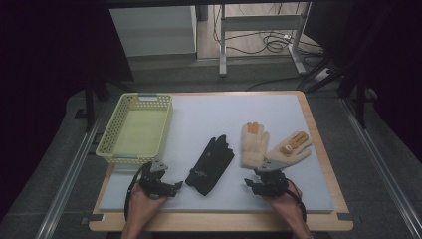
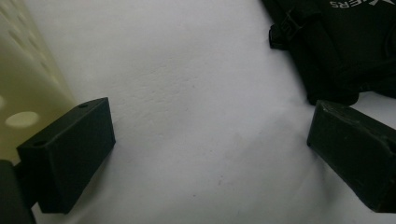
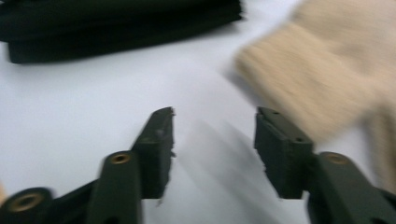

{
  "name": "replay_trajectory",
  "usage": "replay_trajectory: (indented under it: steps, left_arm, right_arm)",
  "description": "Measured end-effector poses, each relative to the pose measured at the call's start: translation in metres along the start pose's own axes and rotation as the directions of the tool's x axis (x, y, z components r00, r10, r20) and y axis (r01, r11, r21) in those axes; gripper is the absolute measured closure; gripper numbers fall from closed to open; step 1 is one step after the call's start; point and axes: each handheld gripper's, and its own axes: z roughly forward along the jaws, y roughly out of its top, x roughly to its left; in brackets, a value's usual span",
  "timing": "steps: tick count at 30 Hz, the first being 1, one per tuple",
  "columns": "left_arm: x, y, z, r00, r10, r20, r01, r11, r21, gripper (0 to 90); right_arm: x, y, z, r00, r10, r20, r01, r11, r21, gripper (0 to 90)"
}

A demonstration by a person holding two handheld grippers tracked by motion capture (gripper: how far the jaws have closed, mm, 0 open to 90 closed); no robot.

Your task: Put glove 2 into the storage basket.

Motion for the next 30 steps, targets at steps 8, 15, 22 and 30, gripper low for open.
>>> replay_trajectory:
  steps: [8,15,22,30]
  left_arm:
    - [0.000,0.000,0.000,1.0000,0.000,0.003,0.000,1.0000,0.000,0.9]
    - [0.000,0.000,-0.002,1.0000,0.003,0.001,-0.003,1.0000,0.002,1.9]
    - [-0.005,0.010,-0.012,0.9990,-0.012,0.043,0.011,0.9999,0.012,3.5]
    - [-0.022,0.036,-0.010,0.9943,0.008,0.107,-0.008,1.0000,0.002,1.5]
  right_arm:
    - [-0.021,-0.010,-0.002,0.9985,0.026,0.048,-0.027,1.000,0.014,29.9]
    - [-0.023,-0.014,0.000,0.9988,0.026,0.043,-0.025,1.000,-0.011,27.5]
    - [-0.023,-0.015,0.000,0.9987,0.024,0.045,-0.023,1.000,-0.012,27.4]
    - [-0.023,-0.015,0.000,0.9986,0.024,0.048,-0.023,1.000,-0.013,27.1]
